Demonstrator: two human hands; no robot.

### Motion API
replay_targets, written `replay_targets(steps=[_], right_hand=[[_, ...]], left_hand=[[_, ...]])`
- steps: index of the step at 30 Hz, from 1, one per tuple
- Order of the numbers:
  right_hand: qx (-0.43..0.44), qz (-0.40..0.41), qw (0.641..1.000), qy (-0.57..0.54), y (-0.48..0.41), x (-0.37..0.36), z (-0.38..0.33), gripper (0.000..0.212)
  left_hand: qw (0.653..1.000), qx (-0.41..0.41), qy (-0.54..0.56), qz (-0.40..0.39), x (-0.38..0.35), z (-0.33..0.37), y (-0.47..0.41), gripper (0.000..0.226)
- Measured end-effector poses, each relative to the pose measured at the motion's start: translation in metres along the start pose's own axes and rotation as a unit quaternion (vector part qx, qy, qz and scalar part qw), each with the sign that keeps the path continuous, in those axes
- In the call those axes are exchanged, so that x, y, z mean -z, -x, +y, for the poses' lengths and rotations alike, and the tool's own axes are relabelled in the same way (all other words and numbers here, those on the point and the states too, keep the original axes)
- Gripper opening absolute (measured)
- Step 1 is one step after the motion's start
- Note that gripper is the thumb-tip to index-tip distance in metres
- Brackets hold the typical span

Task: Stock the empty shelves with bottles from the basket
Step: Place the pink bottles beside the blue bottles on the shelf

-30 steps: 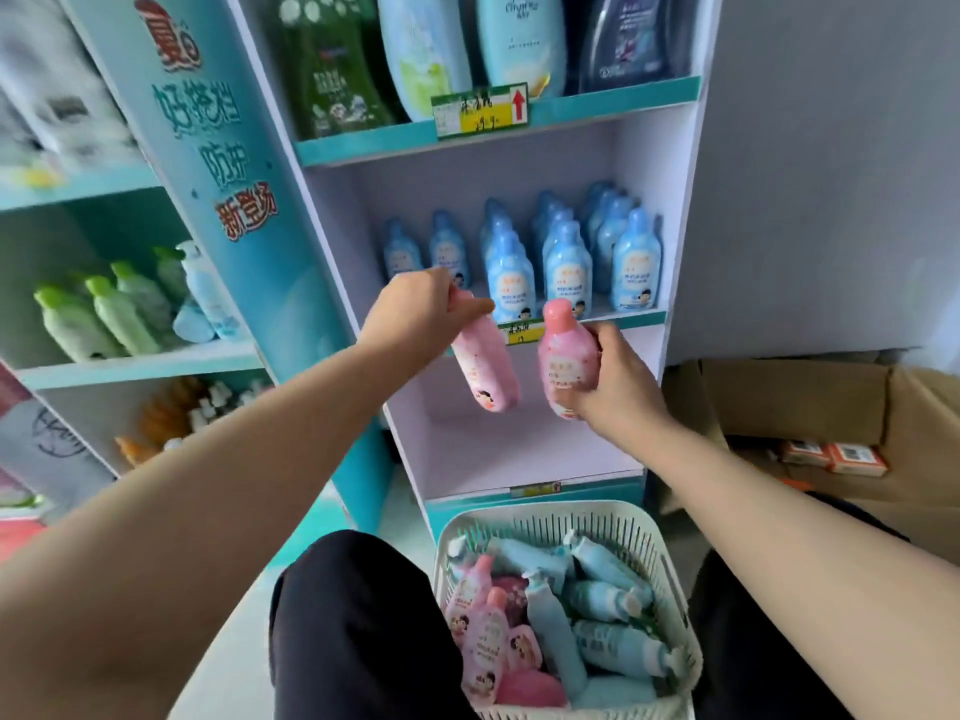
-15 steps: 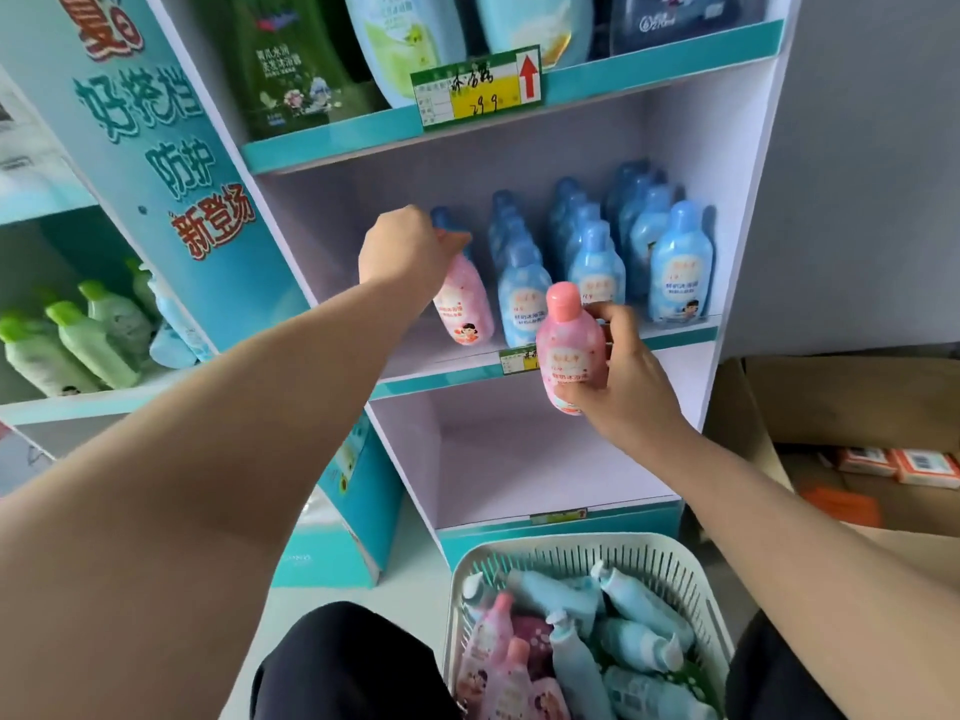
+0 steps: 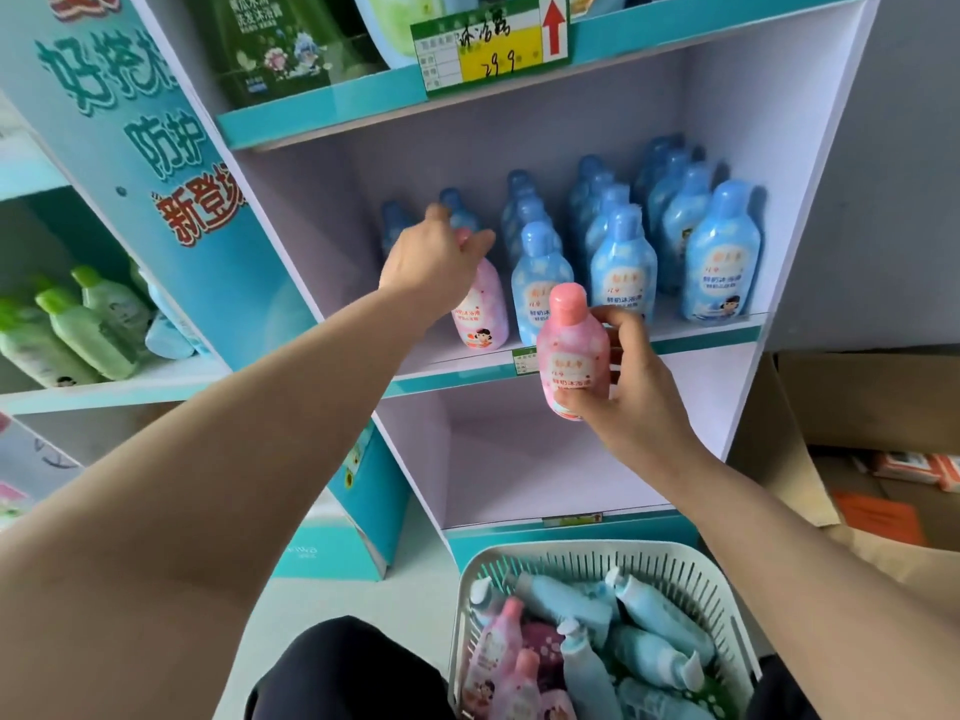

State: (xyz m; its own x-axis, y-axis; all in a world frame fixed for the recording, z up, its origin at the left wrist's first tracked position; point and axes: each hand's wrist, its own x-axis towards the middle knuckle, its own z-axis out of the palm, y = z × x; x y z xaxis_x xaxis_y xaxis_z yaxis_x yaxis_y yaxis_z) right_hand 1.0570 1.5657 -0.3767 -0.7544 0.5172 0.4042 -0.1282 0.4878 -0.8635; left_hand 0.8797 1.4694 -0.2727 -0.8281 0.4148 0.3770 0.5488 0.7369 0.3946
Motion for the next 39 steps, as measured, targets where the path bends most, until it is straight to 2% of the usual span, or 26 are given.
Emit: replay_targets(steps=[4, 7, 10, 15, 22, 26, 29, 32, 34, 35, 39], right_hand=[[-0.014, -0.003, 1.0, -0.016, 0.001, -0.004, 0.005, 0.063], [-0.014, -0.002, 1.0, -0.011, -0.002, -0.006, 0.006, 0.066], [-0.007, 0.002, 1.0, -0.027, -0.006, -0.006, 0.004, 0.068], [0.003, 0.016, 0.998, -0.054, -0.011, -0.007, 0.007, 0.07], [0.03, 0.021, 0.998, -0.057, -0.019, -0.006, 0.014, 0.068], [0.024, 0.03, 0.997, -0.064, -0.023, -0.008, 0.015, 0.069], [0.019, 0.032, 0.997, -0.063, -0.024, -0.011, 0.016, 0.07], [0.015, 0.027, 0.997, -0.064, -0.023, -0.013, 0.017, 0.068], [0.019, 0.024, 0.998, -0.058, -0.022, -0.013, 0.017, 0.067], [0.019, 0.024, 0.998, -0.058, -0.022, -0.013, 0.017, 0.067], [0.011, 0.028, 0.998, -0.056, -0.022, -0.013, 0.016, 0.069]], left_hand=[[0.993, -0.045, 0.101, -0.037, -0.005, -0.008, 0.014, 0.059], [0.989, -0.066, 0.124, -0.055, -0.013, -0.017, 0.019, 0.071], [0.99, -0.071, 0.12, -0.025, -0.021, -0.02, 0.019, 0.075], [0.993, -0.033, 0.107, 0.031, -0.037, -0.018, 0.006, 0.074], [0.99, -0.018, 0.124, 0.063, -0.051, -0.025, -0.027, 0.07], [0.995, -0.013, 0.097, 0.008, -0.062, -0.028, -0.033, 0.088], [0.99, 0.044, 0.128, -0.041, -0.072, -0.027, -0.041, 0.097], [0.986, 0.113, 0.11, -0.057, -0.071, -0.026, -0.049, 0.068], [0.973, 0.136, 0.169, -0.079, -0.066, -0.026, -0.048, 0.054], [0.969, 0.143, 0.183, -0.089, -0.066, -0.029, -0.047, 0.052], [0.98, 0.123, 0.127, -0.095, -0.069, -0.045, -0.037, 0.056]])
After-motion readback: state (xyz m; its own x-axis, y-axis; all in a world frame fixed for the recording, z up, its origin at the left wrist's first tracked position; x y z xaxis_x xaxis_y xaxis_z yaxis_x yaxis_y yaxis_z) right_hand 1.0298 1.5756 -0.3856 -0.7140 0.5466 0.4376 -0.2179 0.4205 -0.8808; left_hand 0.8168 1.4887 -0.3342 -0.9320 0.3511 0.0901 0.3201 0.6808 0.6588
